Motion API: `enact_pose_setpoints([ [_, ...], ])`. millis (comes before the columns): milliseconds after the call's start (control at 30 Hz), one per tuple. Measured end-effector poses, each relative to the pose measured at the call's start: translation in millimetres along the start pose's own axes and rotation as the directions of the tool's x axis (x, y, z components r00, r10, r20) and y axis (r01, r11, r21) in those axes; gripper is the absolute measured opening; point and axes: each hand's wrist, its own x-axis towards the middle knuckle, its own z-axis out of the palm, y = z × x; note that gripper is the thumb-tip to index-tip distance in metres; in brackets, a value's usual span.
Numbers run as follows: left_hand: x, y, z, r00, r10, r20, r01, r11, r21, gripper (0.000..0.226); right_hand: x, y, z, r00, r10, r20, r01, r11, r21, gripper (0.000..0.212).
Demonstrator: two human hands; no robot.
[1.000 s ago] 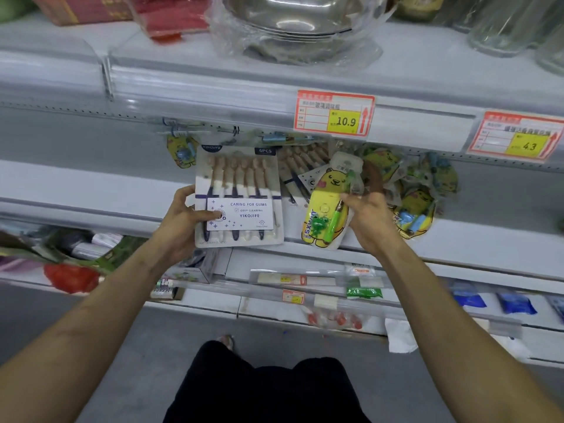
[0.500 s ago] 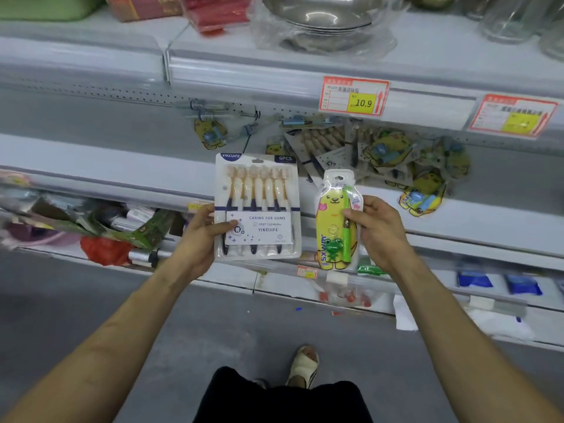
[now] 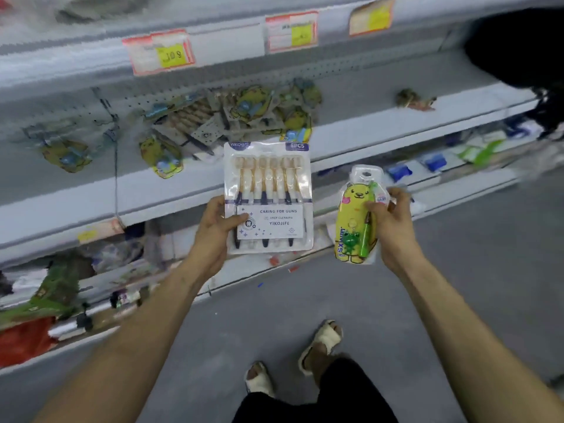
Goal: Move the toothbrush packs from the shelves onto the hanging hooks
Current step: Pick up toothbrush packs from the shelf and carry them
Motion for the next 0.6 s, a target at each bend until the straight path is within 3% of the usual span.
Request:
enact_pose_setpoints([
  [200, 21.8, -23.6, 167.5, 0.98, -0.013, 0.197, -0.007, 0.995, 0.103, 0.041, 25.4, -1.4, -139.0, 0.96, 0.077, -0.269, -0.051, 0.994, 0.101, 0.033],
  [367, 32.3, -43.4, 326.4, 0.935, -0.073, 0.347, 0.022, 0.989, 0.148, 0.04, 67.2, -3.7, -265.7, 0.918, 0.108, -0.382, -0.055, 0.988, 0.147, 0.027],
  [600, 36.7, -74.6, 535.3, 0.801, -0.182, 0.57, 0.036, 0.966, 0.257, 0.041, 115.9, -13.3, -446.4, 0.825, 0.109, -0.554, -0.026, 0.988, 0.155, 0.031],
])
